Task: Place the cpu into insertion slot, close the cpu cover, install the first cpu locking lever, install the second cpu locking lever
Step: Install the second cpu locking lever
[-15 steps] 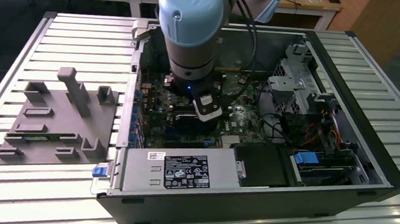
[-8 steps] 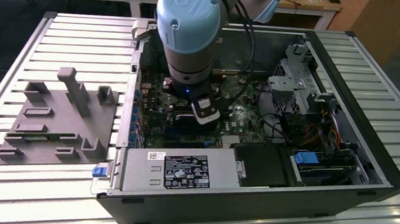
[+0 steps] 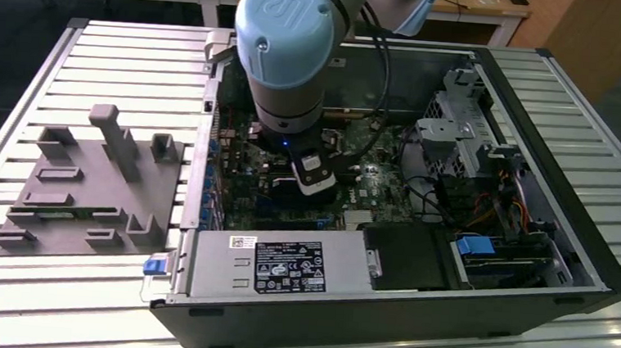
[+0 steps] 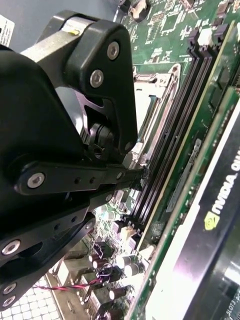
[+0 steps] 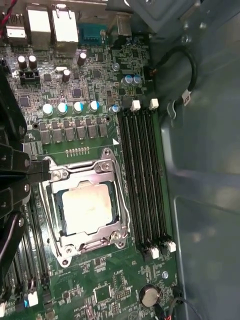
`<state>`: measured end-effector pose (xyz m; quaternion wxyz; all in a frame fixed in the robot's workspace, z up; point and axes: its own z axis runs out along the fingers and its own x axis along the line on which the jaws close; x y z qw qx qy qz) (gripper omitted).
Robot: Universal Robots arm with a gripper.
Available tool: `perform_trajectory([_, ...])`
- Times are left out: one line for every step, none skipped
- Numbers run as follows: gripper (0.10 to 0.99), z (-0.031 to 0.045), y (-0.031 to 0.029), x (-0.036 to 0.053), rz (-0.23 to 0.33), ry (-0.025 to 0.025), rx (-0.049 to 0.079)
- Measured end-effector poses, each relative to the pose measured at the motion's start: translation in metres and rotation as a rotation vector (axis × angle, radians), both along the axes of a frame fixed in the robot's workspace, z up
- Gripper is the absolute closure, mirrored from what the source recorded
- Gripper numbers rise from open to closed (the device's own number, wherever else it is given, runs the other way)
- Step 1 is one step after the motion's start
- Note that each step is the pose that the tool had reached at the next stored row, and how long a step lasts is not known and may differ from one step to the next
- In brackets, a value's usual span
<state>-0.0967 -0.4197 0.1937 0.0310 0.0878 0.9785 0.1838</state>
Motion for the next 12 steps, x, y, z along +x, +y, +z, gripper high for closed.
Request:
perform_trajectory([0.980,-0.0006,0.0000,-0.0002,0.000,0.0000,0.001])
perform_trajectory([0.980,-0.0011,-0.0001,-0.0005,0.000,0.0000,0.002])
perform_trajectory([0.980,-0.0017,-0.0001,-0.0007,0.000,0.0001,0.004])
perform_trajectory([0.980,-0.0023,0.0001,-0.0010,0.000,0.0000,0.004])
perform_trajectory([0.980,-0.0027,0.0005,-0.0011,0.001,0.0001,0.004])
perform_trajectory([0.980,-0.0031,0.0009,-0.0012,0.002,0.0001,0.004])
perform_trajectory([0.980,-0.0035,0.0013,-0.0013,0.002,0.0000,0.004])
perform_trajectory([0.980,-0.0038,0.0017,-0.0014,0.003,0.0000,0.004])
perform_trajectory([0.980,-0.0040,0.0021,-0.0015,0.004,0.0001,0.004])
perform_trajectory([0.980,-0.0042,0.0026,-0.0016,0.004,0.0002,0.004])
perform_trajectory([0.980,-0.0044,0.0030,-0.0017,0.005,0.0001,0.004])
perform_trajectory([0.980,-0.0046,0.0033,-0.0019,0.005,0.0000,0.004])
